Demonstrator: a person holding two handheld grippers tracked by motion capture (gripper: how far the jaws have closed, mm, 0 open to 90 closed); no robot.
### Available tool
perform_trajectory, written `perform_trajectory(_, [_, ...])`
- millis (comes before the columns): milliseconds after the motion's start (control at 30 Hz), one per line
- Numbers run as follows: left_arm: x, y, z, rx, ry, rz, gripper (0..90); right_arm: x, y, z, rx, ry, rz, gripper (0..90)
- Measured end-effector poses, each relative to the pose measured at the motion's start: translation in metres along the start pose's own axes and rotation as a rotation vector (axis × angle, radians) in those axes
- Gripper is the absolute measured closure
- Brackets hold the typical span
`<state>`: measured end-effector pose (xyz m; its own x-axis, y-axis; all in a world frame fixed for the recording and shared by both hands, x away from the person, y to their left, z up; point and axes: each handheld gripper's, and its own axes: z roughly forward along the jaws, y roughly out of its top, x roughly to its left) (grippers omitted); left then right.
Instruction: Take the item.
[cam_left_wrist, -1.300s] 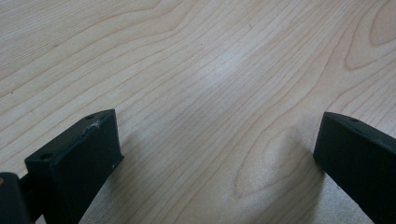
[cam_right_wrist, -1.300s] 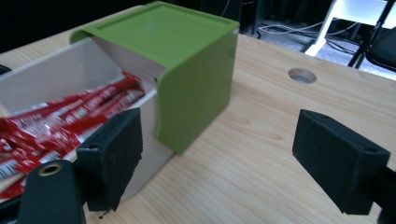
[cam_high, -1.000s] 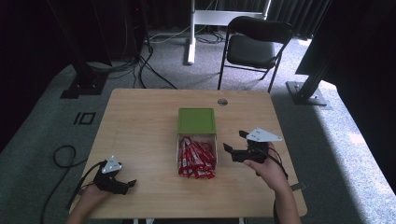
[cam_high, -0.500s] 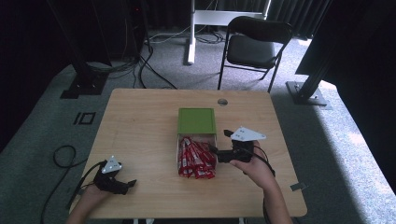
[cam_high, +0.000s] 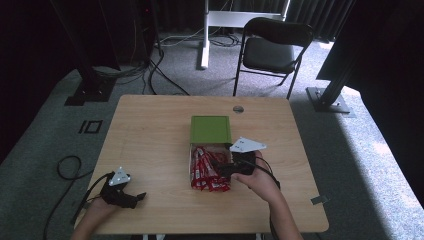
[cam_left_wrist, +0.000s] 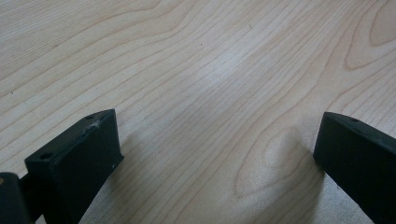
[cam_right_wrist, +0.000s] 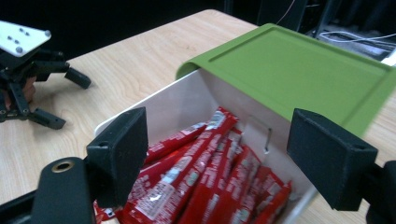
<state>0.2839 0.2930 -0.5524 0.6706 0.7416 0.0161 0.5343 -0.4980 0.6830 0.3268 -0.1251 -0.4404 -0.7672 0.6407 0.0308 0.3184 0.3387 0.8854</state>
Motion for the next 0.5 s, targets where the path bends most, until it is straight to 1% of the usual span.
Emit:
perform_trajectory(67, [0.000,0.000,0.000,0.000,0.000,0.000,1.5,0.005,0.001,0.007,0.021,0.001,-0.002,21.5])
perform_trajectory(133, [0.000,0.000,0.000,0.000,0.000,0.000,1.5,0.007,0.001,0.011,0.028,0.001,-0.001,22.5])
perform_trajectory(233, [0.000,0.000,0.000,0.000,0.000,0.000,1.5,0.010,0.001,0.016,0.029,-0.009,-0.020,30.2])
perform_trajectory(300, [0.000,0.000,0.000,0.000,0.000,0.000,1.5,0.013,0.000,0.019,0.039,-0.005,-0.013,31.1])
perform_trajectory(367, [0.000,0.000,0.000,0.000,0.000,0.000,1.5,0.016,-0.001,0.023,0.051,0.001,-0.009,35.1])
perform_trajectory(433, [0.000,0.000,0.000,0.000,0.000,-0.001,1.5,0.018,-0.002,0.027,0.072,-0.022,-0.006,40.5])
perform_trajectory(467, [0.000,0.000,0.000,0.000,0.000,0.000,1.5,0.018,-0.003,0.030,0.089,-0.015,0.022,41.0])
perform_trajectory(500, [0.000,0.000,0.000,0.000,0.000,0.000,1.5,0.019,-0.004,0.033,0.107,-0.018,0.050,41.0])
